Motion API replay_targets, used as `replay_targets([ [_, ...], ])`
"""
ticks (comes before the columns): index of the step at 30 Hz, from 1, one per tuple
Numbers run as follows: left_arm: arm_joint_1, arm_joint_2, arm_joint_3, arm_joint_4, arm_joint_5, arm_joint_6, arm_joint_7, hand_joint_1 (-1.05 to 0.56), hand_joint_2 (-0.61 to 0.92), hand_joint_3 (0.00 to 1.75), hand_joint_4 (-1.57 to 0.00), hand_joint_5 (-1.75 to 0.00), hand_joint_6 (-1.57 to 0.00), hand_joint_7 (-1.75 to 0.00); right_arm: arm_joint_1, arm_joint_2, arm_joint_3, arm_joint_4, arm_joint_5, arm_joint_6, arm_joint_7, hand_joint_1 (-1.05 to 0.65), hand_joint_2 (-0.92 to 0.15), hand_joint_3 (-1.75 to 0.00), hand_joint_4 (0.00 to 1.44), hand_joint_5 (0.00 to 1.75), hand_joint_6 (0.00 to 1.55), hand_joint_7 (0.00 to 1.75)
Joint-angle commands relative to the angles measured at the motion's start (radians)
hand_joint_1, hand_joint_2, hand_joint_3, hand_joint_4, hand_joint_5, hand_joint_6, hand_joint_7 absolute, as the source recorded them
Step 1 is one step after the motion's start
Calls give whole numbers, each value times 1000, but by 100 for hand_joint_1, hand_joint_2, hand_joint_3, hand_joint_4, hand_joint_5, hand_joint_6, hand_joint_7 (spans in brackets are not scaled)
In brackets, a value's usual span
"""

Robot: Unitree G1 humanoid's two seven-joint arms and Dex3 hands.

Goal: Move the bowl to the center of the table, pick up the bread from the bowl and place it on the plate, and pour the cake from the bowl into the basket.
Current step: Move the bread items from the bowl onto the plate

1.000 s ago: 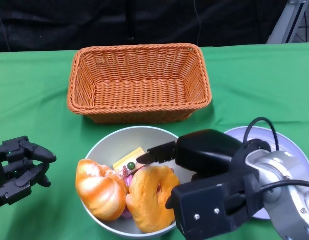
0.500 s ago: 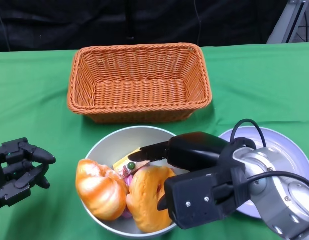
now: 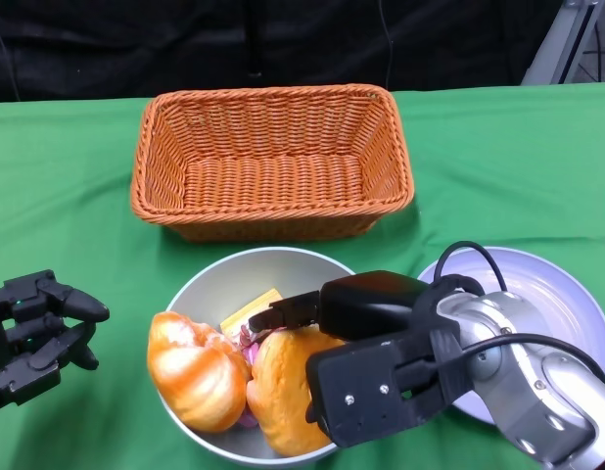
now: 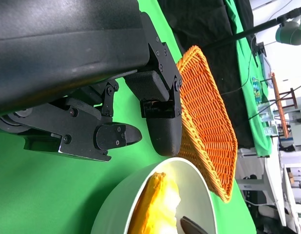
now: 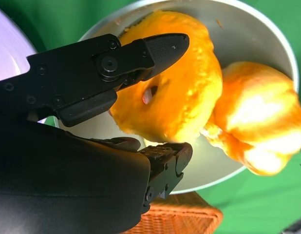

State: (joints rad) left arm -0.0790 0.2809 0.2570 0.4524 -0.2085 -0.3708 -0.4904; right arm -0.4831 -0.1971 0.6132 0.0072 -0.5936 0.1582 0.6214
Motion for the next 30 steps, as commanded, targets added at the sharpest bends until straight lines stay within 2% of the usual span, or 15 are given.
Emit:
replay_targets([
  [1,6,23,1,5,-10,-11,-12,-2,92,40,-74,-142,-82,-102,-31,-4,15,25,-6,2,27,-92,-92,-12,15,0,21,0],
  [5,3,24,-1,11,-5,-21,-14,0,92,42,-74,-143,-82,-102,-53,-2,29,53,-8,20,60,-92,-92,-9,11,0,20,0],
  [14,5,24,0,10,-5,-16,-13,-2,92,40,-72,-144,-81,-102,-56,15,68,99,-57,-6,5,-88,-92,-2,14,2,23,1],
  [19,2,26,-2,13,-1,-15,-12,-1,92,41,-72,-144,-81,-103,-10,26,66,119,-103,-80,-173,-79,-85,0,35,10,37,5],
  [21,1,28,-2,17,2,-17,-10,-1,92,41,-72,-144,-80,-103,11,37,55,128,-103,-104,-239,-66,-81,0,51,17,46,6],
  [25,1,28,-3,19,3,-18,-9,-1,92,40,-72,-144,-80,-103,18,41,51,139,-104,-123,-272,-61,-79,0,58,18,49,5],
  [26,0,28,-3,21,5,-20,-7,-1,92,40,-73,-144,-80,-103,26,48,45,144,-109,-142,-321,-61,-79,0,58,18,50,4],
  [27,-3,28,-4,26,6,-24,-7,-2,92,40,-72,-144,-80,-103,34,56,37,160,-111,-175,-387,-46,-78,0,66,48,64,8],
  [29,-6,27,-5,36,8,-32,-7,-3,92,39,-72,-144,-80,-103,42,67,23,191,-104,-229,-477,-33,-76,0,54,103,78,12],
  [30,-7,27,-5,40,8,-37,-7,-3,92,39,-72,-144,-80,-104,42,71,18,206,-98,-248,-498,-30,-76,0,49,119,80,19],
])
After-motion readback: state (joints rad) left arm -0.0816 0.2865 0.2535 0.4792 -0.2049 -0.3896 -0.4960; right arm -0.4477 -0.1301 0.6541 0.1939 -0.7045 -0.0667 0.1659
